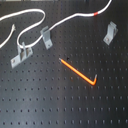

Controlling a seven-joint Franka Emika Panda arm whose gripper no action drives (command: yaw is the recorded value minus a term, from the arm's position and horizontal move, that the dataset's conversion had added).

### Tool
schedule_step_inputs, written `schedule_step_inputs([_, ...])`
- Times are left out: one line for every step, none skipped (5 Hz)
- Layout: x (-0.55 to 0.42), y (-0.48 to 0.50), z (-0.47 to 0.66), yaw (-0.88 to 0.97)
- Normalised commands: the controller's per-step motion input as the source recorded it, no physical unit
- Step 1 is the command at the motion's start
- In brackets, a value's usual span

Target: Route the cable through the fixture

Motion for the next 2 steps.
schedule_step_inputs([-0.016, -0.01, 0.0, 0.0])
schedule_step_inputs([0.065, 0.074, 0.03, 0.0])
